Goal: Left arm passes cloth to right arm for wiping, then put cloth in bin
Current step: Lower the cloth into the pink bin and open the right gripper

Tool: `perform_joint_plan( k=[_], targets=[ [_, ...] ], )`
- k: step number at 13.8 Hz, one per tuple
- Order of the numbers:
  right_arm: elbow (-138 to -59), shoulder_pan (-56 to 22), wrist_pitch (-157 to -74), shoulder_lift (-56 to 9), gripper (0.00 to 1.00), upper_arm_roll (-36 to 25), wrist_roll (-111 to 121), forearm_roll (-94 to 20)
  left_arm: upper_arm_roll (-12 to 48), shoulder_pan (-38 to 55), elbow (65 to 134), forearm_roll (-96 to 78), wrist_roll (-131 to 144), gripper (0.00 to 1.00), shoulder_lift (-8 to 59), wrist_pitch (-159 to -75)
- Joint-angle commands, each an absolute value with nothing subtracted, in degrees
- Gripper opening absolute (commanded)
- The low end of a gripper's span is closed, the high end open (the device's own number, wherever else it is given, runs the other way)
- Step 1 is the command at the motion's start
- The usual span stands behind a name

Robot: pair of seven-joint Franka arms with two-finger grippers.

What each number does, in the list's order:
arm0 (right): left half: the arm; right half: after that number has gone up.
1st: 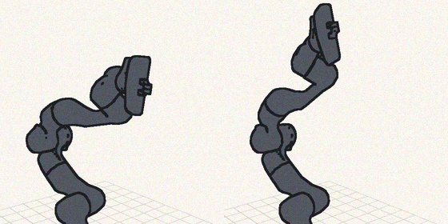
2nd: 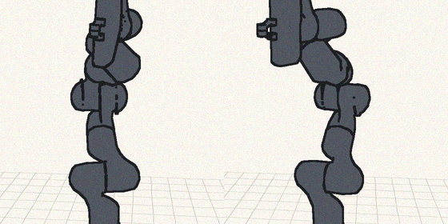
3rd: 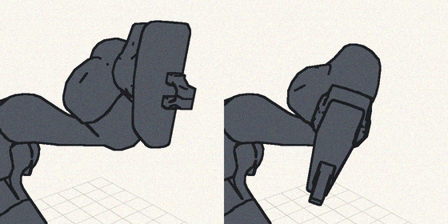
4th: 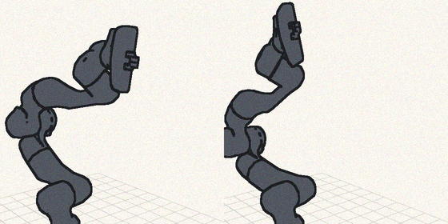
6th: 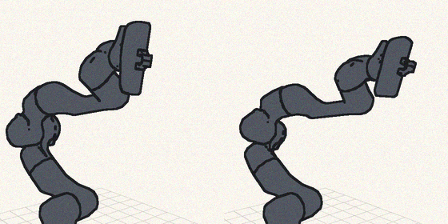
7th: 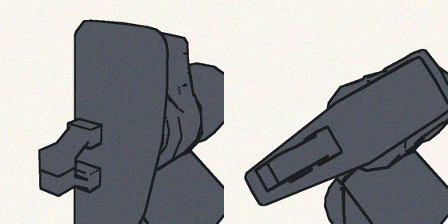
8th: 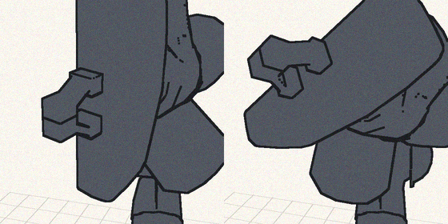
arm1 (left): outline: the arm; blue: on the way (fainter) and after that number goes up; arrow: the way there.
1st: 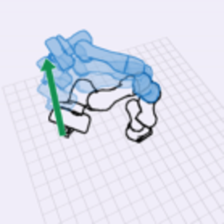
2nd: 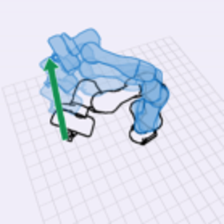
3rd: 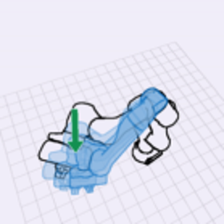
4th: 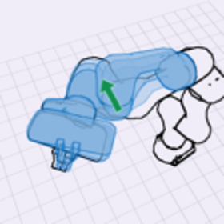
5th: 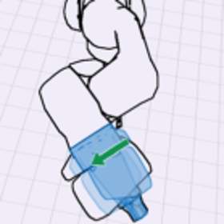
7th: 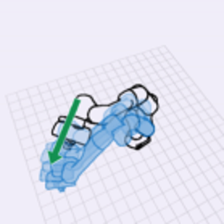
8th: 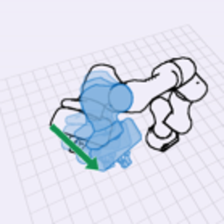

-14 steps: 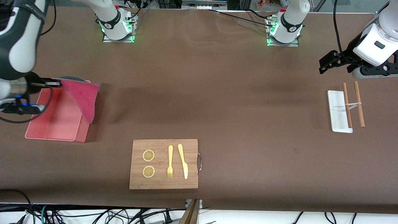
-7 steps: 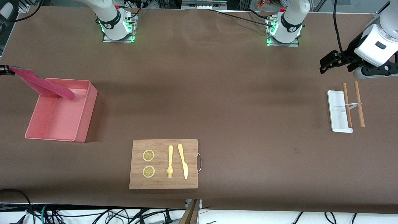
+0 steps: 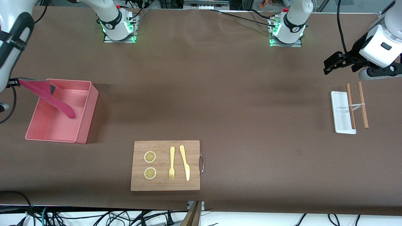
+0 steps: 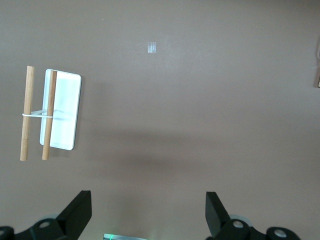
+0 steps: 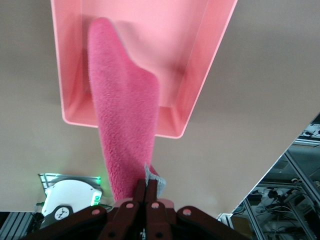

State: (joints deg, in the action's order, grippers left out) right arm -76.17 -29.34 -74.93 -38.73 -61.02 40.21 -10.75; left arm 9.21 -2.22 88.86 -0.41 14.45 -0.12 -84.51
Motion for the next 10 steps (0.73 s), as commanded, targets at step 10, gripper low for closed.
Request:
perform_joint_plan(
  k=[10],
  targets=[
    [-82.26, -22.24, -90.87, -42.97, 0.00, -48.00, 40.43, -15.29, 13.70, -1.58, 87.89, 0.70, 23.19, 1.00, -0.53, -82.18]
  ],
)
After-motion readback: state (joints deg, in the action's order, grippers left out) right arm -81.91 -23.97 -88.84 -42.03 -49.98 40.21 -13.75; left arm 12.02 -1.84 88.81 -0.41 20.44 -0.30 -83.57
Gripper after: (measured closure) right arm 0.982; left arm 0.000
